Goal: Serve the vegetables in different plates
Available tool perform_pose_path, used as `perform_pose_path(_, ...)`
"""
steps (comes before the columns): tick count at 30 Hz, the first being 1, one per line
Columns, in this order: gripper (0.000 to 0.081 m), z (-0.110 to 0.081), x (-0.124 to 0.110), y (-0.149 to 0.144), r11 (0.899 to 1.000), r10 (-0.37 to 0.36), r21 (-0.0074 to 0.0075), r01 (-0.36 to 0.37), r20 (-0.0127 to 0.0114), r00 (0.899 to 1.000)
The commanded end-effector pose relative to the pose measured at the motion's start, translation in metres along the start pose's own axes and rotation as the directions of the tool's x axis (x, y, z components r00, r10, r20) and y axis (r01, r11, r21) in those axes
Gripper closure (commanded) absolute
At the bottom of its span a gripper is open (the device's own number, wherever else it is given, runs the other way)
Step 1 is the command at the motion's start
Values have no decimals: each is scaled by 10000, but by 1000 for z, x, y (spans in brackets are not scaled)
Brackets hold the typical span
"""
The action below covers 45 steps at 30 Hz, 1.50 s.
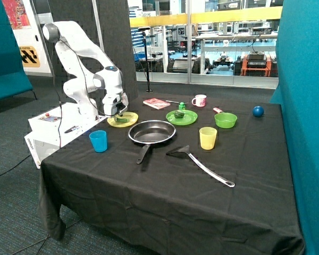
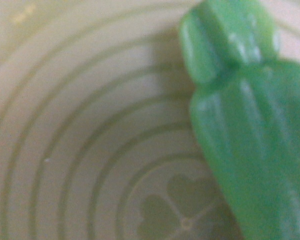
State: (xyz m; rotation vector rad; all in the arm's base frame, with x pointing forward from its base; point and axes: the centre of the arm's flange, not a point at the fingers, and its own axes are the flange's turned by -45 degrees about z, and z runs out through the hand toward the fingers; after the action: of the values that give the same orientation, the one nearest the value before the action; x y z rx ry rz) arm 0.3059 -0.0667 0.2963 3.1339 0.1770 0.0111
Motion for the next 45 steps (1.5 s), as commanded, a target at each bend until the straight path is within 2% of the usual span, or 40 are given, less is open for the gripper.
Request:
perform_pose_path(1, 139, -21, 12, -3, 9996, -277, 33, 277, 68, 9996)
perform_pose_path(12, 236, -43, 32, -14, 9977, -683, 35, 683, 67, 9976)
perform_pose_path(21, 257, -61, 57, -25, 9931, -1169, 39, 1169, 65, 9931)
perform_pose_path(28, 271, -65, 67, -22, 9916, -1293, 39, 1293, 64, 9916)
perform_pose_path(38, 280, -66, 107, -2, 9911, -1334, 40, 1334, 64, 9910)
perform_pose_path(45, 278, -74, 152, -6, 9721, -2347, 46, 2347, 60, 9720)
